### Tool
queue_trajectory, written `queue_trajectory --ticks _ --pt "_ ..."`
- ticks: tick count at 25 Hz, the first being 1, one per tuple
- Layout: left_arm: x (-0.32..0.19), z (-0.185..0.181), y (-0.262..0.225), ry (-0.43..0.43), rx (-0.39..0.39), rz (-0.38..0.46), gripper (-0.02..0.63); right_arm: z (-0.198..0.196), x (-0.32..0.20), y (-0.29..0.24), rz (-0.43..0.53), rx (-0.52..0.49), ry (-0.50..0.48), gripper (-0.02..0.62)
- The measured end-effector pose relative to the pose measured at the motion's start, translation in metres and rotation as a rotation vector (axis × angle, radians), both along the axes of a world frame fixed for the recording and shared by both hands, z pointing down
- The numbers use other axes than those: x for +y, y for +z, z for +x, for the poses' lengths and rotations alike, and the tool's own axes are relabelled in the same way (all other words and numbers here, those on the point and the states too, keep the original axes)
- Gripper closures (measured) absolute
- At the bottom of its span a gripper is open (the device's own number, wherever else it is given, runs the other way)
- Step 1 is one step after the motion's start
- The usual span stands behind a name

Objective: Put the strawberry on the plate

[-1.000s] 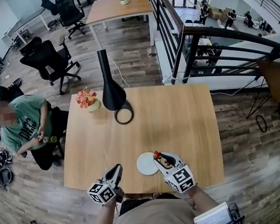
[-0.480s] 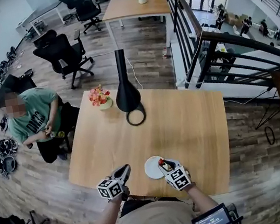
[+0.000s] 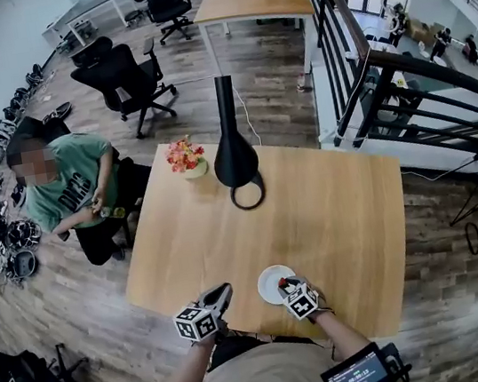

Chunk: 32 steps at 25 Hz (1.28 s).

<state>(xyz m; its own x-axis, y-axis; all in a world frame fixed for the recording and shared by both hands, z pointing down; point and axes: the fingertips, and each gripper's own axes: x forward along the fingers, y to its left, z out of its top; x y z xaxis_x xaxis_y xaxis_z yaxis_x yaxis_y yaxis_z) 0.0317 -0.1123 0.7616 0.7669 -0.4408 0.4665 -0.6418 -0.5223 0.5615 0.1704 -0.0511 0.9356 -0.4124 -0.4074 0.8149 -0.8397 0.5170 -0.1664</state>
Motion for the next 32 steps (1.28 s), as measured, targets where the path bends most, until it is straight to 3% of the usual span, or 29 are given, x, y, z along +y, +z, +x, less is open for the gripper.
queue_trajectory --ticks 10,16,19,25,32 --pt "0.003 -0.022 0.000 -0.043 -0.015 -0.013 0.600 -0.003 0.000 0.049 -0.027 0.117 -0.053 0.462" --pt "0.001 -0.025 -0.002 -0.032 -0.008 -0.015 0.600 -0.010 0.003 0.057 -0.063 0.117 -0.066 0.460" --pt "-0.001 -0.025 -0.001 -0.015 0.002 -0.015 0.600 -0.013 0.002 0.048 -0.044 0.084 -0.042 0.422" --pt "-0.007 -0.031 -0.008 0.045 0.052 -0.011 0.601 -0.003 -0.012 -0.010 0.099 0.033 0.152 0.420" --pt "-0.029 -0.024 -0.051 0.168 0.151 0.041 0.600 0.015 -0.049 -0.136 0.416 -0.088 0.452 0.422"
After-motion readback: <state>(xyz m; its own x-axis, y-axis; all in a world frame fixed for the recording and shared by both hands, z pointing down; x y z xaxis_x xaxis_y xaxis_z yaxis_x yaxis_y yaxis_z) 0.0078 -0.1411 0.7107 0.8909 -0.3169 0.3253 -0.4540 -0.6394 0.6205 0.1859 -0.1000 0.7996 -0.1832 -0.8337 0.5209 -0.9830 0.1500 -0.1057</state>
